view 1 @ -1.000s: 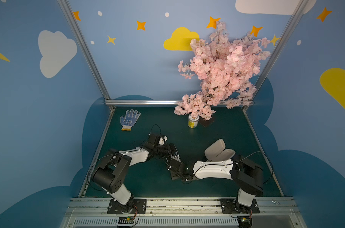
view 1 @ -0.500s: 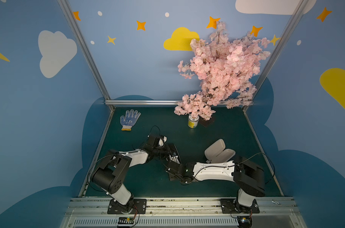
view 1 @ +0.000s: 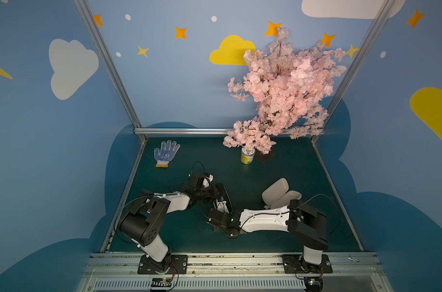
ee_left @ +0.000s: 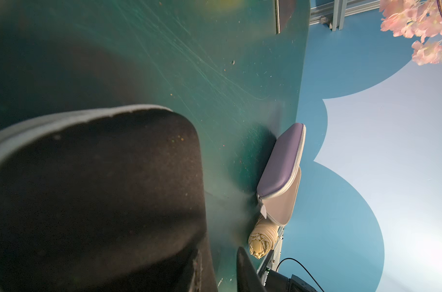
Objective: Put umbrellas into zippered umbrella sleeves
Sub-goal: Zip the zipper on the umbrella sleeve.
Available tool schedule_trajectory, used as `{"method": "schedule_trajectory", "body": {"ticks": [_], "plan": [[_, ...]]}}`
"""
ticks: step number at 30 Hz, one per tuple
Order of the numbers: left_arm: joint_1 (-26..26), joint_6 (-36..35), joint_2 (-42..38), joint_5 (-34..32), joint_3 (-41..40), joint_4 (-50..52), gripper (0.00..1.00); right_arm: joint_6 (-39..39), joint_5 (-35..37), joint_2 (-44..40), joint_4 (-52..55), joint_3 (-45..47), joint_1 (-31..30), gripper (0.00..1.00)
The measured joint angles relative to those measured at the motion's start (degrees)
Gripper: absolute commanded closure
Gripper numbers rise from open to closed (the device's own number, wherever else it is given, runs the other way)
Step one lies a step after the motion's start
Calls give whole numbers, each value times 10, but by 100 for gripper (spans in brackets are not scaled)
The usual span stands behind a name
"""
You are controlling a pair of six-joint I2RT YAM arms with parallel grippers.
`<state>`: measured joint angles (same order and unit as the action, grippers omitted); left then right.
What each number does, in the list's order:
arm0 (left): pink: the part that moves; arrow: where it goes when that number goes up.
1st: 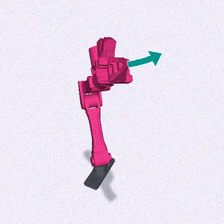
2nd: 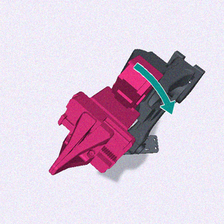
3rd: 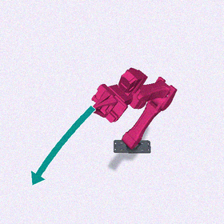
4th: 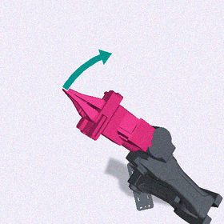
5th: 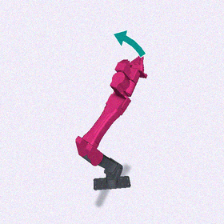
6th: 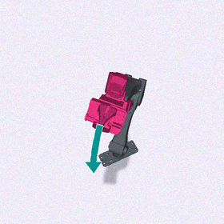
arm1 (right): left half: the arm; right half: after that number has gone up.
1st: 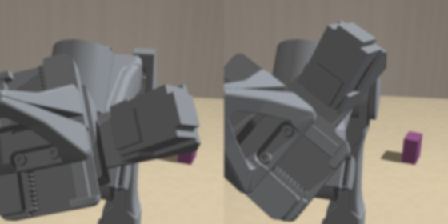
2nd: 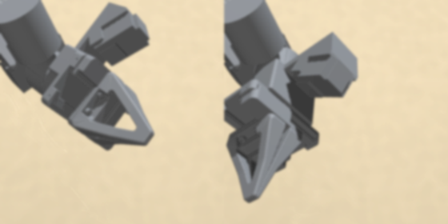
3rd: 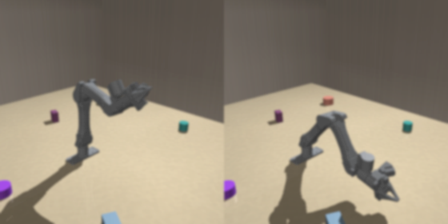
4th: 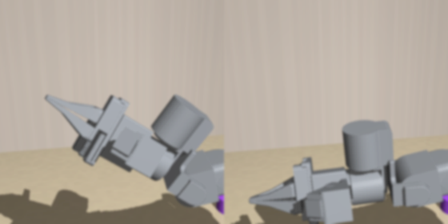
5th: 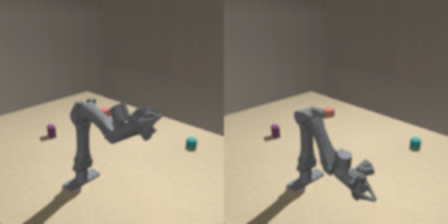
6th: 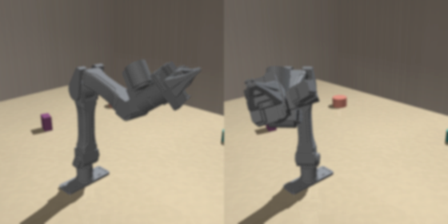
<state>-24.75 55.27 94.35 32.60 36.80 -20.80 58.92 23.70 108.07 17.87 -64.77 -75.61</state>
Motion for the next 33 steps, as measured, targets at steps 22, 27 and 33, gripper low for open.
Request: {"method": "schedule_trajectory", "body": {"ticks": [22, 27, 33], "plan": [[27, -65, 14, 22, 13, 26, 75, 43, 7, -105, -25, 121, 47, 100], [32, -87, 19, 29, 30, 56, 70, 36, -18, -124, -46, 146, 73, 100], [21, -85, -64, -6, 36, 156, 42, 19, -44, -118, -52, 142, 70, 100]]}}
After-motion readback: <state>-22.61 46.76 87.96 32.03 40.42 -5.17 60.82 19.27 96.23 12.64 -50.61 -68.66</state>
